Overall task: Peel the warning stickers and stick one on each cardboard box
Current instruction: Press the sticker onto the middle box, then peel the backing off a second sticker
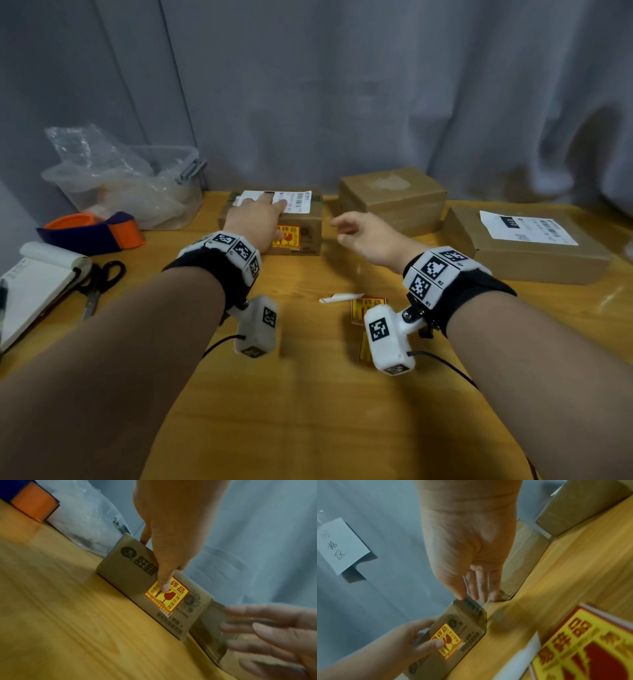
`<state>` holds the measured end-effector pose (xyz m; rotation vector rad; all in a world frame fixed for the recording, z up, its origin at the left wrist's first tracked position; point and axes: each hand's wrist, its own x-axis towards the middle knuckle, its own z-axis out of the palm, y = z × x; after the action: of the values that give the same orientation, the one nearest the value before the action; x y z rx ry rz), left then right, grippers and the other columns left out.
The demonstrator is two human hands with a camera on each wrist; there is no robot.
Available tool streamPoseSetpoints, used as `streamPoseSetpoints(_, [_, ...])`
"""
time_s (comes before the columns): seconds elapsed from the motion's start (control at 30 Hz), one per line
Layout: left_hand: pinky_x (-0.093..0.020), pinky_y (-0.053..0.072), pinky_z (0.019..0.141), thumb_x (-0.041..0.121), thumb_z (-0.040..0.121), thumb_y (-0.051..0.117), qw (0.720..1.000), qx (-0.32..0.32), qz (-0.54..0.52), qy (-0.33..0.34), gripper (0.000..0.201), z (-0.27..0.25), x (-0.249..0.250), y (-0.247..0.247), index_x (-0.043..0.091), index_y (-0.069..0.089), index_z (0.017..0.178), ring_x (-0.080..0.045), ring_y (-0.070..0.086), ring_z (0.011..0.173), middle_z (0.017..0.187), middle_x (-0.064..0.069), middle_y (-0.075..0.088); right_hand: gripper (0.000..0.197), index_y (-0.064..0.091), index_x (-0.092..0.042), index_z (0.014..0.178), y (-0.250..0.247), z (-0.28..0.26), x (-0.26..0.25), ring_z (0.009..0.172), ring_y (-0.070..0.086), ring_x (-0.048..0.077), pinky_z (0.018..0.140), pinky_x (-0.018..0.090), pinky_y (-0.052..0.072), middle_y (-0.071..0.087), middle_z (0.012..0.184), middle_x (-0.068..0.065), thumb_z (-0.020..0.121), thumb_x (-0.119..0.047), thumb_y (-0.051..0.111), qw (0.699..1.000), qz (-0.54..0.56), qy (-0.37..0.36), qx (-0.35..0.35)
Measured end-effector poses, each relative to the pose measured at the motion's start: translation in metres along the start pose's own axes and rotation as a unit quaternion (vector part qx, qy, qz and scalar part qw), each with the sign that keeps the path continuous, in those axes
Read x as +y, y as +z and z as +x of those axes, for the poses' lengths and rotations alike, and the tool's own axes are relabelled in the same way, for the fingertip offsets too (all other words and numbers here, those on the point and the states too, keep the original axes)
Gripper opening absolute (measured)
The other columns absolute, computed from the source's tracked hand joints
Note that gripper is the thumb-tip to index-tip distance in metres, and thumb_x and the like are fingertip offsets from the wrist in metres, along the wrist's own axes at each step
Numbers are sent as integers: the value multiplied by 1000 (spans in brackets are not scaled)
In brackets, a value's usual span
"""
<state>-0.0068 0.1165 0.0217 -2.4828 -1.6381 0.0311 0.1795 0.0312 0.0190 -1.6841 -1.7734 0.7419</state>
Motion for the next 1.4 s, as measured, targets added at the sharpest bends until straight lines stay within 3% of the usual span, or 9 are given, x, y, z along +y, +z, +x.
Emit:
streamPoseSetpoints(0.2, [-52,39,99,40,87,57,1000,10,-15,0,57,0,7,-9,18,37,135,-35,46,120,133,-14,45,25,63,-6,115,-26,-11,10,104,59,20,83,25,44,64,115,12,91,-12,57,998,-30,41,27])
streamPoseSetpoints(0.33, [-47,34,104,43,87,55,991,73,-99,48,59,-18,30,-25,17,39,137,-36,38,125,136,-15,40,34,67,-7,110,-37,-29,12,86,56,14,76,25,43,63,103,4,83,-28,70,983,-149,106,-35])
streamPoseSetpoints(0.57, [-47,31,108,44,88,55,963,-106,-124,213,44,-63,79,-13,31,50,129,-28,36,129,135,-6,47,69,59,-7,118,-12,-62,25,104,58,26,92,38,49,62,114,8,68,-51,77,942,-235,214,-106])
streamPoseSetpoints(0.7, [-44,35,104,31,89,57,961,-118,-112,223,36,-77,90,6,27,56,125,-28,42,123,126,-9,53,50,64,-7,97,8,-68,25,87,60,25,71,30,48,64,95,8,69,-45,78,949,-217,212,-81])
streamPoseSetpoints(0.8, [-41,44,97,20,88,58,971,-97,-113,187,31,-79,85,16,22,60,119,-26,52,113,124,-6,57,37,56,-9,78,15,-70,20,82,58,24,70,30,45,60,81,5,73,-39,77,950,-219,213,-68])
streamPoseSetpoints(0.9, [-38,47,91,19,90,56,981,-80,-118,133,25,-79,73,22,21,63,114,-25,56,107,119,-4,60,33,55,-10,73,13,-70,20,72,55,20,65,29,42,58,75,3,74,-35,77,954,-191,221,-68])
streamPoseSetpoints(1.07, [-39,48,91,27,90,54,979,-32,-180,88,17,-79,55,21,21,67,98,-21,56,100,110,-1,62,28,65,-2,98,7,-69,31,79,61,22,73,33,53,66,89,11,78,-20,74,980,-38,197,-4])
streamPoseSetpoints(1.23, [-24,41,82,28,94,52,928,39,-350,124,27,-83,66,-1,11,63,111,-11,52,94,100,3,56,1,67,-17,84,-1,-77,33,56,48,12,51,23,32,65,76,3,83,-18,68,980,116,158,21])
streamPoseSetpoints(1.4, [-27,50,73,23,92,56,893,-1,-435,114,21,-83,72,-7,8,66,101,-14,60,81,92,-3,67,9,68,-18,76,-1,-77,37,75,57,20,61,25,40,69,83,8,84,-19,65,974,167,144,56])
